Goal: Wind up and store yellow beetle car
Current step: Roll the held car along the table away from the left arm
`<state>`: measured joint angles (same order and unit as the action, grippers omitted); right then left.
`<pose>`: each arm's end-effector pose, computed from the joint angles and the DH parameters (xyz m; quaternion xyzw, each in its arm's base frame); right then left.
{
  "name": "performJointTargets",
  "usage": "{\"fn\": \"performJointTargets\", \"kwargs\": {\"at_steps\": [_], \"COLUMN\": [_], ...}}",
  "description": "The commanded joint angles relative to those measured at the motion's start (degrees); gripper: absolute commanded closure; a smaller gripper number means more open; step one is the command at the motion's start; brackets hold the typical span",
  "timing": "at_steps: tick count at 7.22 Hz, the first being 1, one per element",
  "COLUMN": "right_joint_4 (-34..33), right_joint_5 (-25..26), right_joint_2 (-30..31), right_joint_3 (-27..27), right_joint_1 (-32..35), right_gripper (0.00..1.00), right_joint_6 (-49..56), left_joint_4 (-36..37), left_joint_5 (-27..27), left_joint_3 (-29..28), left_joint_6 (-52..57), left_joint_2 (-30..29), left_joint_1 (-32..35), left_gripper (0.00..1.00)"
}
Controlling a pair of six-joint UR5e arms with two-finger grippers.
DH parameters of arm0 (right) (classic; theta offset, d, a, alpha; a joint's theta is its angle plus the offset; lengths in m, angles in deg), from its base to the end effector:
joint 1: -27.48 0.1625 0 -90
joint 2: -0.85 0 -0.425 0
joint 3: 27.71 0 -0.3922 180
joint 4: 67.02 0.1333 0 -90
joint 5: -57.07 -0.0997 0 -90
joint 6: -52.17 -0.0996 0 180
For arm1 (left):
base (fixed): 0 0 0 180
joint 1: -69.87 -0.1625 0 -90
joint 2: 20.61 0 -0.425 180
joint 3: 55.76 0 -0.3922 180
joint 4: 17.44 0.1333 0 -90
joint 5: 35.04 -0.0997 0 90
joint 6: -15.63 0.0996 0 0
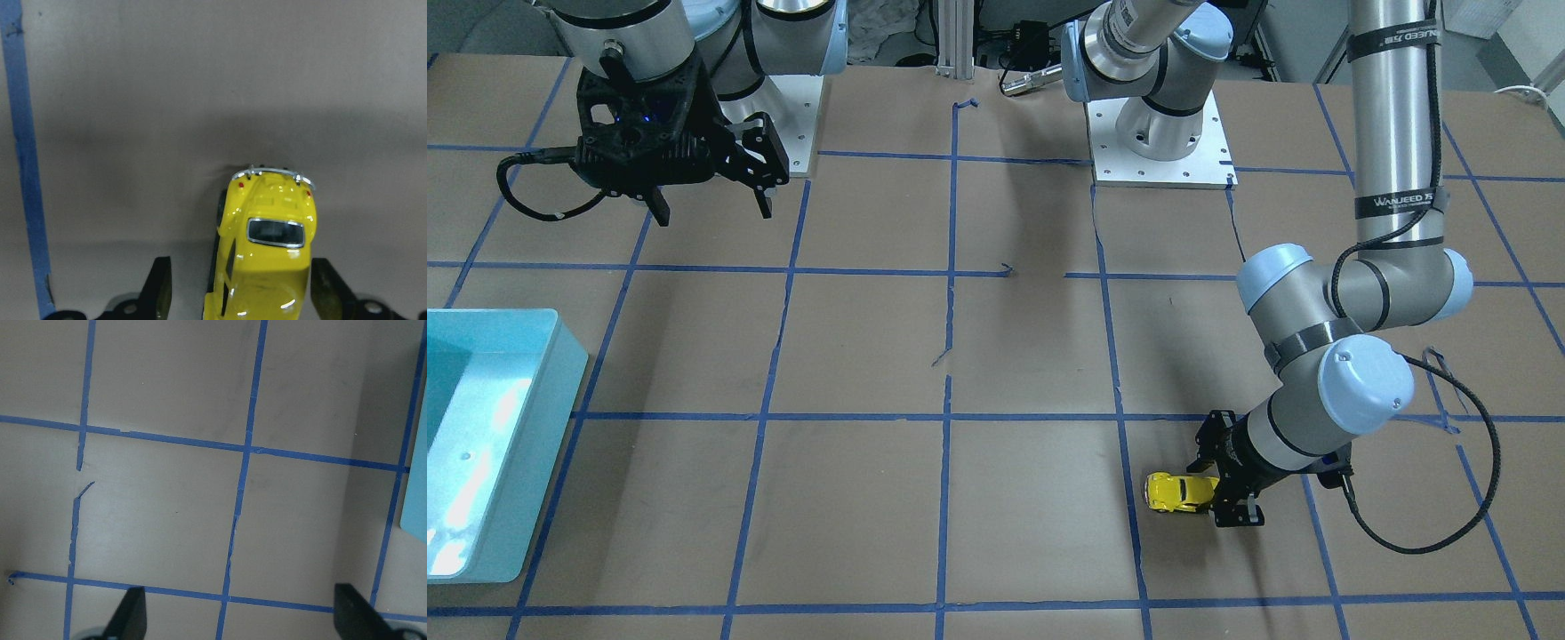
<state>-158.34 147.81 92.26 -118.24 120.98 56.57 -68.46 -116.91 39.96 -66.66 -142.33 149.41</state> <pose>0.1614 -0.4762 0.4977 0.0687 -0.9974 0.0191 0.0066 -0.0293 -0.6533 0.1897 0.7213 -0.6888 -0.0307 0.0653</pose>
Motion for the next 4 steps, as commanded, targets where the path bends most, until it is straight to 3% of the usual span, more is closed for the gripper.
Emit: {"fn": "performJointTargets", "kwargs": {"at_steps": [1,4], "right_joint_4": [0.0,0.0], "right_joint_5": [-0.1,-0.1], "right_joint_2": [0.0,0.0], "right_joint_3": [0.0,0.0], "right_joint_1": [0.0,0.0], "right_gripper": [0.0,0.0], "right_joint_6": [0.0,0.0], "left_joint_4": [0.0,-0.6], "left_joint_5": [0.6,4.5], "left_joint_3": [-0.9,-3.2], "left_joint_6": [0.1,-3.9], "left_joint_2": [-0.1,1.3], "left_joint_1": [0.0,3.8], "left_gripper": [1.0,1.0]}}
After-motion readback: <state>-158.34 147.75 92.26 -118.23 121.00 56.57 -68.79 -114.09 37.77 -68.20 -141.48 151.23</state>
